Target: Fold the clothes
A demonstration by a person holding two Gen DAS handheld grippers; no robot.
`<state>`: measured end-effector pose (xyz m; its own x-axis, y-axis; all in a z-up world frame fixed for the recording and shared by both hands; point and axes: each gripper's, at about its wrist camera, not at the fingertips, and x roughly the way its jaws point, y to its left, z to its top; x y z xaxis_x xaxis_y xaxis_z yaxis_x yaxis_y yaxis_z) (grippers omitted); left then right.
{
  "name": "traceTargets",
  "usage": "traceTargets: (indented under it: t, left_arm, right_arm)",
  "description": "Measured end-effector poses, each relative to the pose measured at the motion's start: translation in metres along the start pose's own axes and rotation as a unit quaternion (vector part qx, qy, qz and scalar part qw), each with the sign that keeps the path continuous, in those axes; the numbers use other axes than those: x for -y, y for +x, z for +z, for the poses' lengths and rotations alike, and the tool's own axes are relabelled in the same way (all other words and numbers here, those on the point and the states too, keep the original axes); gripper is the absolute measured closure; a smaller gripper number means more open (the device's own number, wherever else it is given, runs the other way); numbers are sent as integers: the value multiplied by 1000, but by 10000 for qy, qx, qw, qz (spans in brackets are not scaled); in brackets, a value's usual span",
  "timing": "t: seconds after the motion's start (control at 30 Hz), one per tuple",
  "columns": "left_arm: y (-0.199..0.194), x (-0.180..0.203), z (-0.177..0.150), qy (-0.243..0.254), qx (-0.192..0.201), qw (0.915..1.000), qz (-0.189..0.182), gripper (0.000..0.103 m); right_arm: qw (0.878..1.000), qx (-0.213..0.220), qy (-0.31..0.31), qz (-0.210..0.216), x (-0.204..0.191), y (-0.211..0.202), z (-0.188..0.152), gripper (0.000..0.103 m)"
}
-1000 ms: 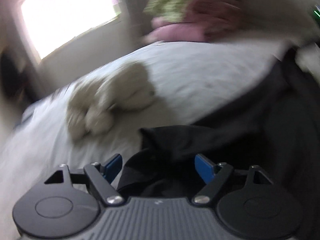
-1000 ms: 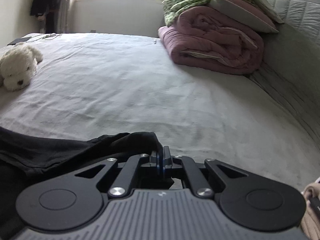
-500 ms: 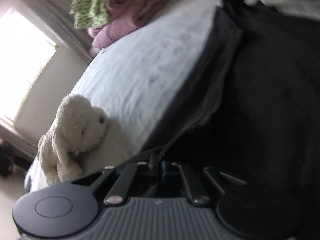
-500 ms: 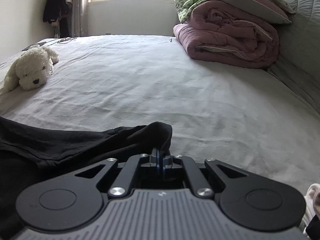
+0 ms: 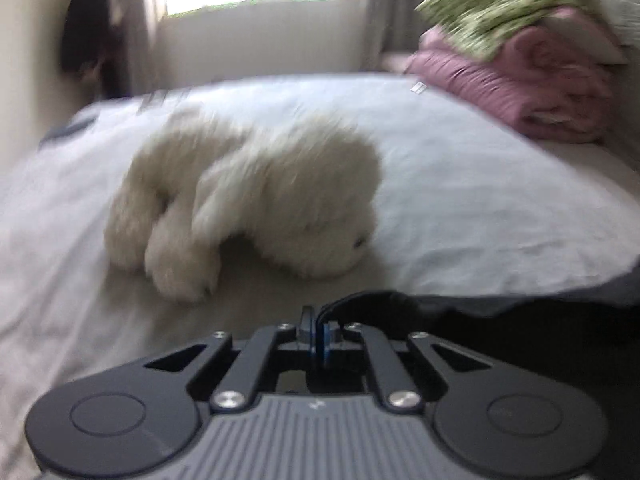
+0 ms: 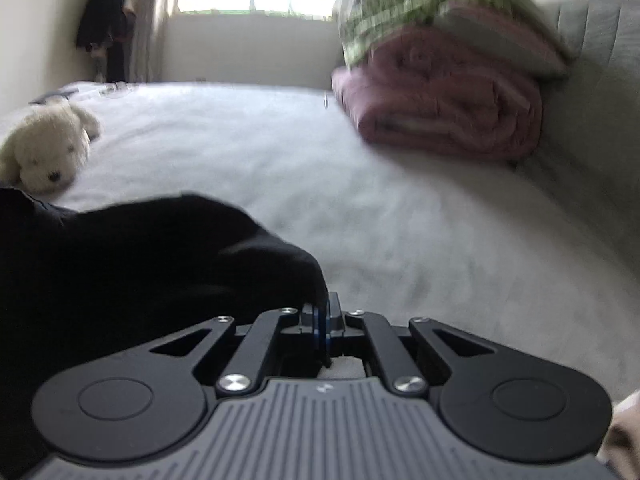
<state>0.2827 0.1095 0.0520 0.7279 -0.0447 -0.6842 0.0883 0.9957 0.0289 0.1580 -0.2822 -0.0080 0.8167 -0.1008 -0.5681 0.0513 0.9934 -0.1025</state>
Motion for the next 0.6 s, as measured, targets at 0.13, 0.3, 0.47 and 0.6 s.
traceTargets:
  t: [0.13,0.3,0.47,0.6]
  left_arm:
    - [-5,-11,-3,-256,149,9994,165,44]
    - [-22,-55,-7,-932,79,9956,56,36]
    - [-33,-86,-21,-1136,-20,9935,72,25]
    - [-44,-96,-30,-1036,-78,9945,-157,16]
  right_arm:
    - [9990,-316,318,44,6,21,-8,100]
    - [9971,-507,544,144,12,20,-4,97]
    - [9965,-509,642,182,12,18,-5,94]
    - [9973,-531,502,66,8,20,-8,94]
